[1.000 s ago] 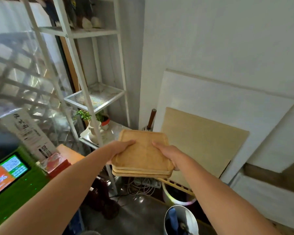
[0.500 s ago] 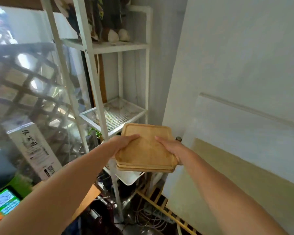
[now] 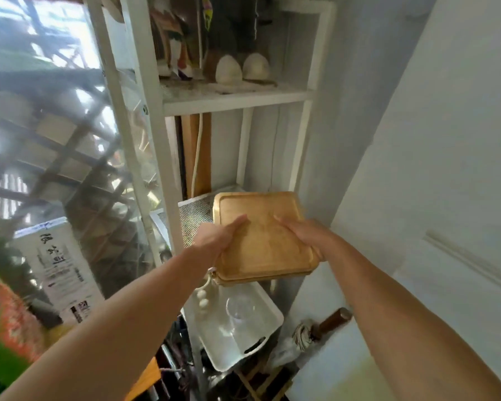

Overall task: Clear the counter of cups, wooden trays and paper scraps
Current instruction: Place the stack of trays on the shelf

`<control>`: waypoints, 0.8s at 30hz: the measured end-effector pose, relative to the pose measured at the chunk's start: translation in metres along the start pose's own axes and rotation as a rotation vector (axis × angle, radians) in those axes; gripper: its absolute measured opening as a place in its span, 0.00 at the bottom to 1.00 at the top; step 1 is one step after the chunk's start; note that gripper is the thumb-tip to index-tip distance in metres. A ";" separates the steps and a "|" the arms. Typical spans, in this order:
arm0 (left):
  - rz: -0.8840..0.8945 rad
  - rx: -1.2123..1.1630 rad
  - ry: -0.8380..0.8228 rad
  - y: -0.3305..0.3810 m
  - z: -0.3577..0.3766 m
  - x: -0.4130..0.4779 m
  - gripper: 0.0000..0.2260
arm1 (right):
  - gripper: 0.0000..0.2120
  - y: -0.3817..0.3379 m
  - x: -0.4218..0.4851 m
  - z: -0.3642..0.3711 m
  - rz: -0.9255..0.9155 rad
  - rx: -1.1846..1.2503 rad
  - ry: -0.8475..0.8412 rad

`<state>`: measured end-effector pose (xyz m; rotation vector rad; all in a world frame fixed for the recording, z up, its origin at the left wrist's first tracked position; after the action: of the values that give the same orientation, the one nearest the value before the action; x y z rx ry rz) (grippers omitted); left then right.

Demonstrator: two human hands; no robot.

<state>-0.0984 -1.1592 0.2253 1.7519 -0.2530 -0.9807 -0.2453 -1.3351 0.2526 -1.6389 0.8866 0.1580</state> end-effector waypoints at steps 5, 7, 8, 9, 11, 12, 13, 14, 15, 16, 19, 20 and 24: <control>-0.091 -0.097 0.199 0.012 -0.006 0.025 0.38 | 0.52 -0.036 0.068 -0.013 -0.031 -0.117 -0.152; -0.121 -0.124 0.272 0.008 -0.016 0.036 0.39 | 0.49 -0.050 0.093 -0.007 -0.029 -0.150 -0.226; -0.133 -0.096 0.278 0.006 -0.020 0.042 0.35 | 0.46 -0.055 0.104 -0.003 -0.031 -0.171 -0.255; -0.158 -0.047 0.264 0.004 -0.021 0.047 0.29 | 0.43 -0.059 0.114 0.001 -0.033 -0.185 -0.275; -0.218 -0.018 0.272 0.000 -0.025 0.052 0.22 | 0.40 -0.063 0.135 0.009 -0.042 -0.207 -0.313; -0.232 -0.034 0.288 -0.002 -0.029 0.054 0.25 | 0.39 -0.064 0.143 0.014 -0.047 -0.218 -0.344; -0.229 -0.071 0.319 -0.002 -0.033 0.054 0.31 | 0.40 -0.065 0.150 0.018 -0.055 -0.219 -0.382; -0.228 -0.143 0.374 -0.003 -0.036 0.054 0.37 | 0.40 -0.067 0.158 0.021 -0.069 -0.217 -0.411; -0.229 -0.191 0.383 -0.003 -0.038 0.053 0.40 | 0.40 -0.068 0.164 0.023 -0.086 -0.211 -0.417; -0.220 -0.229 0.372 -0.003 -0.038 0.056 0.42 | 0.40 -0.070 0.167 0.025 -0.105 -0.213 -0.413; -0.211 -0.353 0.349 -0.005 -0.035 0.066 0.41 | 0.38 -0.076 0.184 0.026 -0.131 -0.266 -0.416; -0.214 -0.352 0.347 -0.005 -0.034 0.069 0.41 | 0.37 -0.076 0.190 0.026 -0.125 -0.282 -0.409; -0.217 -0.230 0.385 -0.004 -0.039 0.084 0.36 | 0.36 -0.071 0.210 0.028 -0.104 -0.303 -0.373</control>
<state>-0.0176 -1.1799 0.1841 1.7357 0.2897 -0.7675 -0.0442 -1.4063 0.1848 -1.8514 0.5077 0.5291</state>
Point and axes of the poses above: each hand's wrist, its own x-axis towards the middle knuckle, its own z-axis out of the palm, y = z × x, the point moved 3 cm from there along x, towards the middle knuckle, and after that the axes turned 15 degrees about -y, right-handed, at the moved point
